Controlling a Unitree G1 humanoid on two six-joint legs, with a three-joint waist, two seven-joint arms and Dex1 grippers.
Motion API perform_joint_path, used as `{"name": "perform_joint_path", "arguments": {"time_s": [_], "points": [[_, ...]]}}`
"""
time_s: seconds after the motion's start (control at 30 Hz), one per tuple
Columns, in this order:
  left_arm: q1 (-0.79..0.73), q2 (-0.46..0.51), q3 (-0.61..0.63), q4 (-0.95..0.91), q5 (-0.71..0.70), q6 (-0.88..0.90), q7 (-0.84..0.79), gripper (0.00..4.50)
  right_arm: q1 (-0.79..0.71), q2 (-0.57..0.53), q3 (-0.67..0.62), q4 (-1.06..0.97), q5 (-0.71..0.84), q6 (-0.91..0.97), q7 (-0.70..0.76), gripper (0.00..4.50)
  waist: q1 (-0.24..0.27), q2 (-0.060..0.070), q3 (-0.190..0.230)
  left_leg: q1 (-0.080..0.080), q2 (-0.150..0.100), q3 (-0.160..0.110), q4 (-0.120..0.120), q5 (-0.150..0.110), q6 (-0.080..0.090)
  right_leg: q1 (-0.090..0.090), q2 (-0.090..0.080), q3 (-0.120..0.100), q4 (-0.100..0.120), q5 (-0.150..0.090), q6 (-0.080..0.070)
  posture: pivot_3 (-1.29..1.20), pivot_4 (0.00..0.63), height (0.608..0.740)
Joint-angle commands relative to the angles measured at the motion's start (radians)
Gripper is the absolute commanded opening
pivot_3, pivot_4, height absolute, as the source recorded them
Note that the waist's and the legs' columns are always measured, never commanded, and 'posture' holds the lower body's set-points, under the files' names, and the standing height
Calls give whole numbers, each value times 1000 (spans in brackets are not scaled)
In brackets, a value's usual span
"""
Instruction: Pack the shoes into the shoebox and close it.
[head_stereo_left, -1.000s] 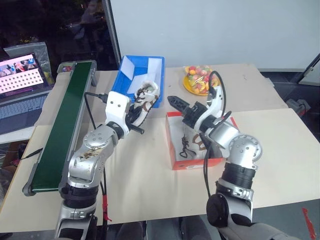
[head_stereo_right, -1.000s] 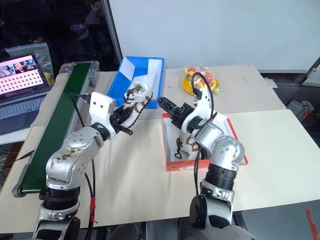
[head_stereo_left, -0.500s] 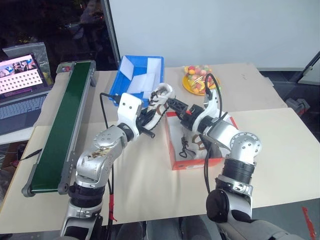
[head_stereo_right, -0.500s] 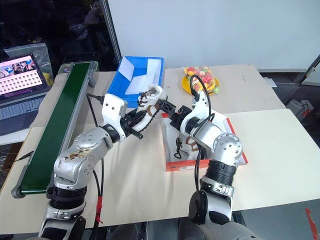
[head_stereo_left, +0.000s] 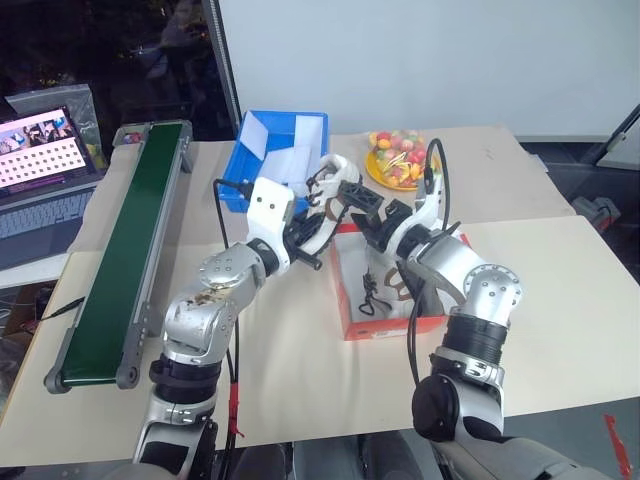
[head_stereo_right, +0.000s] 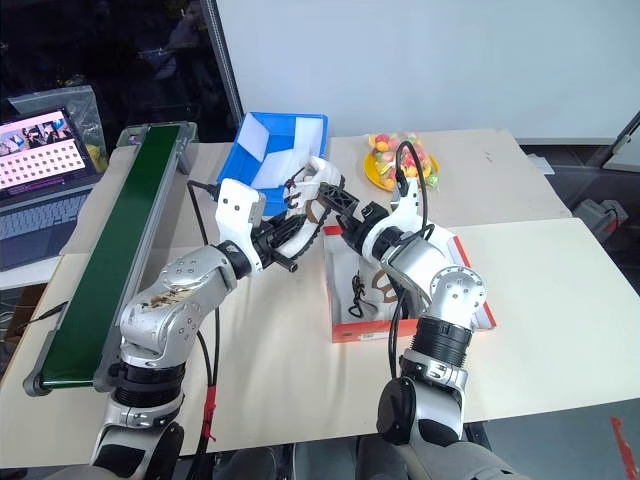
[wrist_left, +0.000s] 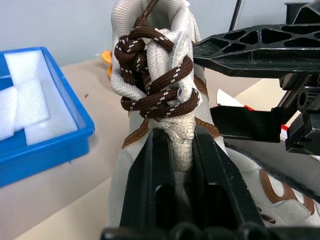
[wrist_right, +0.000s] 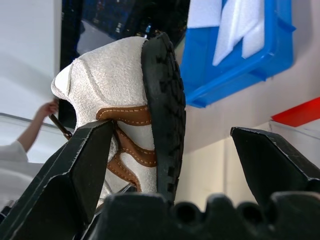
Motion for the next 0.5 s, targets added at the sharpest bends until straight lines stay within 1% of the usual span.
{"name": "perform_joint_path", "arguments": {"time_s": [0.03,0.1,0.2,0.23,0.27,0.5], "points": [[-11,-19,-84,-9,-42,2,-76,2,-85,59,54,-36,84,-49,8,4500,0,0,0,0,0,0,0,0,0,0,0,0,0,0,0,0,150,740],[-12,-22,-78,-9,-45,0,-74,2,-87,62,61,-42,97,-61,7,4500,-1,0,0,0,0,0,0,0,0,0,0,0,0,0,0,0,150,740],[-14,-23,-79,-6,-44,-2,-72,0,-84,60,79,-44,106,-75,3,3787,-1,0,0,0,0,0,0,0,0,0,0,0,0,0,0,0,150,740],[-14,-24,-79,-6,-44,-3,-71,0,-83,60,87,-45,111,-81,2,3518,-1,0,0,0,0,0,0,0,0,0,0,0,0,0,0,0,150,740],[-11,-25,-79,-9,-43,-4,-68,0,-82,61,93,-47,116,-86,0,3062,0,0,0,0,0,0,0,0,0,0,0,0,0,0,0,0,150,740],[-2,-28,-81,-15,-43,-4,-64,0,-79,43,119,-45,137,-117,-1,823,0,0,0,0,0,0,0,0,1,0,0,0,0,0,0,0,150,740]]}}
